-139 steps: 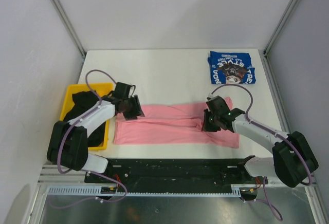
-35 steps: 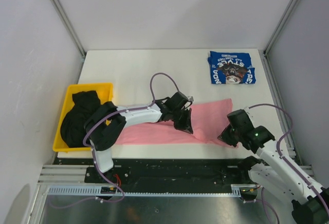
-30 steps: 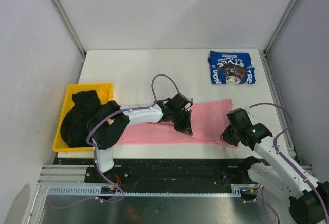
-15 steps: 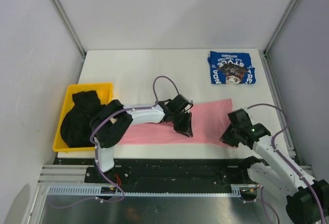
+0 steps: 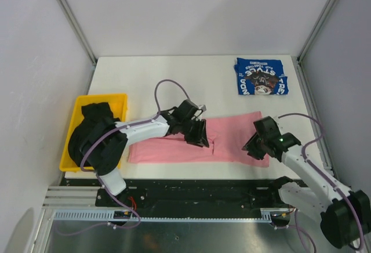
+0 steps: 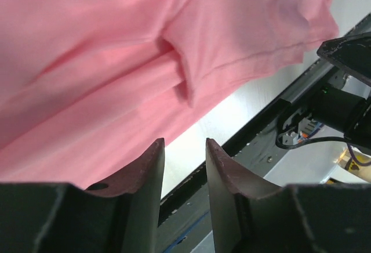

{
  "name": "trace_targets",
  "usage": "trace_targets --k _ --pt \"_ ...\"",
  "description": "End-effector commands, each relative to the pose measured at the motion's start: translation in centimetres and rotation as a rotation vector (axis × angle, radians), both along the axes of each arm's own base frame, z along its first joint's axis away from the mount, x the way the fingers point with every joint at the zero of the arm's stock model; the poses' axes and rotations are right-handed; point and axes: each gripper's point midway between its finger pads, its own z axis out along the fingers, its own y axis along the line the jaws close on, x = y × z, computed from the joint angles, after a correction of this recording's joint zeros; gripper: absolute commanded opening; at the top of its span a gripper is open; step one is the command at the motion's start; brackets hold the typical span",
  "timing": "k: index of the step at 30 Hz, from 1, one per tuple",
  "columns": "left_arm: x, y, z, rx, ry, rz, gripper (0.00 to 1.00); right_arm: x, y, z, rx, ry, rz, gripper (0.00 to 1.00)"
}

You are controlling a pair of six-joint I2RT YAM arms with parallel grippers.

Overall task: Fold and stack the t-shirts
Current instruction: Rotate the tshirt 90 degrees

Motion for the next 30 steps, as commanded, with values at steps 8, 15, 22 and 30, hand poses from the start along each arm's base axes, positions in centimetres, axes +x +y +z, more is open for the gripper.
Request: trace_targets --k 8,15,22,30 --pt "1.2 8.2 -2.7 0.204 -0.041 0.046 0.35 2.3 0.1 -2.7 0.065 0.012 -0.217 0.39" --pt "1.3 8.9 -2.7 0.229 -0.055 0.056 0.34 0.6 -1.9 -4.8 0.087 0.016 -0.307 0.39" --pt "2.6 9.4 -1.8 0.269 -0.101 0.05 0.35 0.6 -3.1 -5.9 0.048 0.031 -0.315 0.39" --pt "2.3 11.9 -3.0 0.361 -0.11 0.092 0.34 4.1 -2.9 -6.0 -0.052 0.005 -0.237 0.39"
